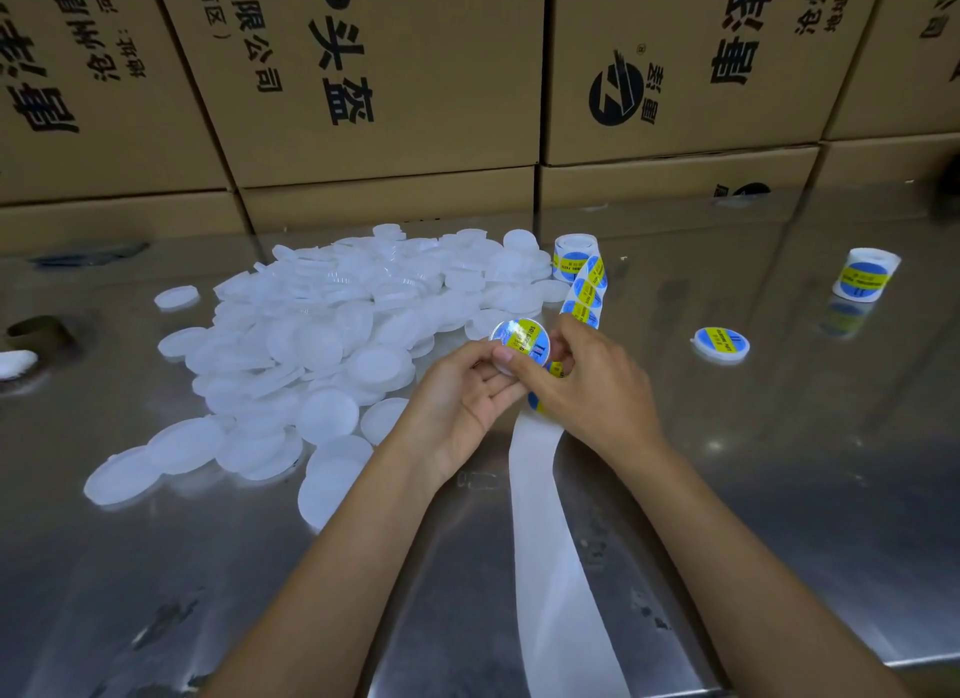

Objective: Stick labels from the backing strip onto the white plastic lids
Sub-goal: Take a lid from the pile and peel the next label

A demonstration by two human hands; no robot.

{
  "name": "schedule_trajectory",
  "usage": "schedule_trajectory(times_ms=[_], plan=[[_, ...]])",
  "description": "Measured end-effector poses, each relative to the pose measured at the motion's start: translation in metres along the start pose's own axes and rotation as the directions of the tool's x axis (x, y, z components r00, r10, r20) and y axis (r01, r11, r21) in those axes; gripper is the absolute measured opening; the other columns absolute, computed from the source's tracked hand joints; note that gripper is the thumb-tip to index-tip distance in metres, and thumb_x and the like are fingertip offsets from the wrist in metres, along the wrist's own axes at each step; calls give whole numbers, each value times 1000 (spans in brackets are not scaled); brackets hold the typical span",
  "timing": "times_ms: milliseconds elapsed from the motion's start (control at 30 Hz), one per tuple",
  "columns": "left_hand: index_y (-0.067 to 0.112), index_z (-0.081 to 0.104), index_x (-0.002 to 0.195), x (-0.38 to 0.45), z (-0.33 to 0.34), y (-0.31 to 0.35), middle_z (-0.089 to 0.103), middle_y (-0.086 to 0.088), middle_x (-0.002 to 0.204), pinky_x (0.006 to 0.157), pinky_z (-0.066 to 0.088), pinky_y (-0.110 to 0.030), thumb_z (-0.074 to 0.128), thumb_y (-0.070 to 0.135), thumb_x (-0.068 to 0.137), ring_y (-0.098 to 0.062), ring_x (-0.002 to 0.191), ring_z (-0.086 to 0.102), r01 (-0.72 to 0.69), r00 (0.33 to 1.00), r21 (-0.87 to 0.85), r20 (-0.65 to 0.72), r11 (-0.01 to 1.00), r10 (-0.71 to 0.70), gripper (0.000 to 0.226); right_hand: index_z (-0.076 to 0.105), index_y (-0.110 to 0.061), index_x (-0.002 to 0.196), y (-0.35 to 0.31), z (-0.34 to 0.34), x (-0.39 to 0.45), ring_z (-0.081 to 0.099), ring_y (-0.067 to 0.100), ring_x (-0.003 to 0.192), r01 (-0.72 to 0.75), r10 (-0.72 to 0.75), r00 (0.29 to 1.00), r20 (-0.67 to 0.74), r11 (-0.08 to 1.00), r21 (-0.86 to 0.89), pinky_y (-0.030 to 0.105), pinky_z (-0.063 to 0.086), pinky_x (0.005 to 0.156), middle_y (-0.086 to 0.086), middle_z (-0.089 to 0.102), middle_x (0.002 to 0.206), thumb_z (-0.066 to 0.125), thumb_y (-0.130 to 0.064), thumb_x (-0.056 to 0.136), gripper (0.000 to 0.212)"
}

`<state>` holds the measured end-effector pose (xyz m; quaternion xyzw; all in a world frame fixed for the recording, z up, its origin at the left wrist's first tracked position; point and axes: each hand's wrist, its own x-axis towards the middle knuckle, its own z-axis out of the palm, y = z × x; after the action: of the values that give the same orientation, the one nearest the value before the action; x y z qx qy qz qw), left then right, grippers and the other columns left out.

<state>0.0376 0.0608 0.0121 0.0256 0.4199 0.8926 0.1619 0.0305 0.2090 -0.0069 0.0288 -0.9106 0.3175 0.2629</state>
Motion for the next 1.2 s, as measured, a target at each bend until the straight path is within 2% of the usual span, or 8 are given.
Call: schedule_trajectory(times_ms=[67, 167, 333, 467, 567, 733, 933, 1200], plan=[[-2, 77, 81, -1, 0, 0, 72, -26, 108, 83, 61, -34, 51, 2, 95, -30, 101, 73, 3, 1000, 13, 5, 1000, -3, 30, 38, -24, 69, 0, -1, -1, 50, 5, 57, 33, -32, 999, 15, 998, -62, 26, 28, 48, -8, 47, 58, 39, -88, 77, 65], [1, 71, 104, -1, -1, 1, 69, -22, 121, 86, 57, -33, 51, 12, 98, -24, 108, 69, 19, 1000, 86, -5, 996, -19, 23, 34, -26, 66, 0, -1, 0, 47, 6, 53, 59, -57, 998, 36, 997, -57, 27, 27, 49, -7, 44, 55, 38, -80, 85, 57], [7, 70, 110, 0, -3, 1, 73, -9, 109, 73, 55, -21, 54, 6, 97, -15, 96, 68, -27, 1000, 264, -2, 964, 28, 20, 31, -24, 63, 2, 3, 0, 47, 10, 54, 54, -57, 998, 41, 996, 65, 29, 27, 50, -17, 53, 57, 43, -61, 97, 51], [18, 63, 131, 0, -8, 1, 72, -13, 110, 73, 57, -24, 64, -8, 90, -19, 94, 68, -131, 991, 382, 26, 915, 131, 49, 36, -20, 65, 5, 5, 2, 47, 22, 61, 29, -34, 998, 58, 995, 91, 31, 28, 51, -5, 46, 52, 36, -48, 103, 47], [27, 68, 126, -1, -10, 5, 72, -13, 112, 73, 58, -28, 75, -6, 82, -20, 95, 70, -195, 978, 543, 45, 817, 203, 55, 40, -21, 64, 6, 4, 2, 49, 18, 61, 20, -33, 995, 99, 991, 134, 30, 29, 51, -7, 49, 52, 34, -44, 105, 48], [16, 74, 112, -3, -9, 6, 77, -11, 96, 66, 60, -26, 81, -3, 77, -25, 84, 76, -229, 954, 520, -50, 823, 296, 41, 45, -32, 63, 3, 3, 0, 49, 7, 58, -15, -41, 986, 161, 944, 329, 25, 33, 54, -11, 53, 56, 35, -62, 99, 47], [27, 79, 95, -4, -5, 4, 79, -1, 88, 59, 58, -21, 78, 7, 84, -14, 78, 76, -243, 916, 490, -169, 837, 364, 23, 32, -24, 68, 6, 1, 0, 42, 11, 57, 97, -119, 975, 189, 987, 126, 28, 31, 50, -9, 41, 55, 56, -92, 58, 73], [29, 81, 94, -8, 0, 5, 79, 2, 92, 59, 59, -24, 74, 24, 90, -16, 79, 76, -216, 921, 516, -173, 829, 348, 9, 39, -45, 68, 1, 1, -4, 48, 2, 64, 128, -140, 979, 150, 988, 84, 26, 26, 51, -24, 47, 67, 50, -90, 67, 47]])
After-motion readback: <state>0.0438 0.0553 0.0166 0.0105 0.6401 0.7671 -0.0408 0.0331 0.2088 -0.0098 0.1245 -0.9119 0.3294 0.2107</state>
